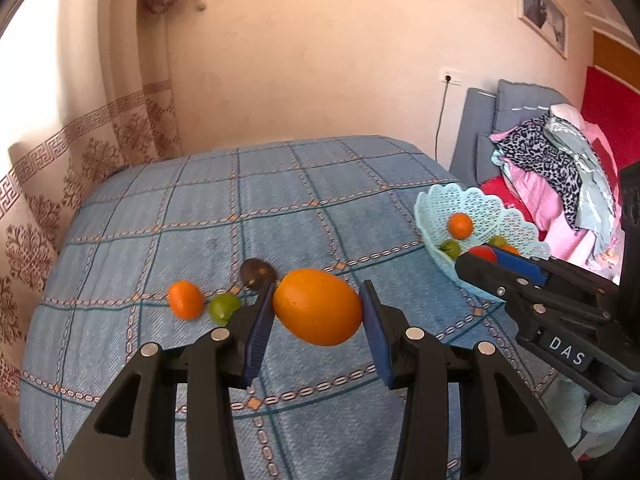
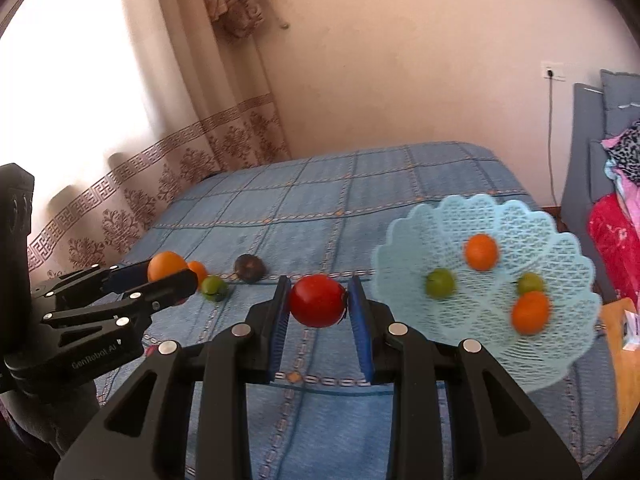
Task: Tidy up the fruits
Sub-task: 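Carry the oval orange and red tomato in both tools over the blue basket, then open the left tool and right tool to drop both fruits into the basket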
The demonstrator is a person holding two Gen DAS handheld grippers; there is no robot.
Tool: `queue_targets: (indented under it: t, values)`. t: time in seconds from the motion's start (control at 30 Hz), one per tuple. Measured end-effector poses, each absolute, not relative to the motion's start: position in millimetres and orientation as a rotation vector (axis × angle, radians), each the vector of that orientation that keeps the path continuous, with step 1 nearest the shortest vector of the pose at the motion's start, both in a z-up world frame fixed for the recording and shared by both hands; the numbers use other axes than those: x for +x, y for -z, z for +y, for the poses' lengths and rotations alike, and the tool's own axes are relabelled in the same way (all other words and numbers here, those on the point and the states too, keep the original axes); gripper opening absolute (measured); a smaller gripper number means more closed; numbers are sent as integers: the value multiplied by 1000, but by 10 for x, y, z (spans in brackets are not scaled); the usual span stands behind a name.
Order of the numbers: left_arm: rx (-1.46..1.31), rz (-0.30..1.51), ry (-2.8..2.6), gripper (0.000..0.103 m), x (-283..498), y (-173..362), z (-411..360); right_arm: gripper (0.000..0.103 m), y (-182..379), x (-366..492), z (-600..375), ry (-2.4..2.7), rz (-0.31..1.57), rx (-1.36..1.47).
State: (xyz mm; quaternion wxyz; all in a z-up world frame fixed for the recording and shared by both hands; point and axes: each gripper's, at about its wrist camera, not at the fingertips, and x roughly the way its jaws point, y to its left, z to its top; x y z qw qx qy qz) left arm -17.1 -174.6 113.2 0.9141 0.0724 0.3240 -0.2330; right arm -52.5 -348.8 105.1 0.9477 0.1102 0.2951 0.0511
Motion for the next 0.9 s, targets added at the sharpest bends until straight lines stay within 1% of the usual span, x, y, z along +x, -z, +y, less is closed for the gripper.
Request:
queue_targets:
  t: [0.33, 0.57, 0.9]
  values:
    - [175, 653, 536, 43, -181, -1175, -2198, 30, -1062, -757, -3964, 1, 575, 264]
    - [194, 647, 612, 43, -194, -1159, -2534, 30, -1020, -838, -4361, 88, 565, 348]
    - [229, 649, 679, 43, -144, -1046, -2972, 30, -934, -816, -4541, 134, 595, 384]
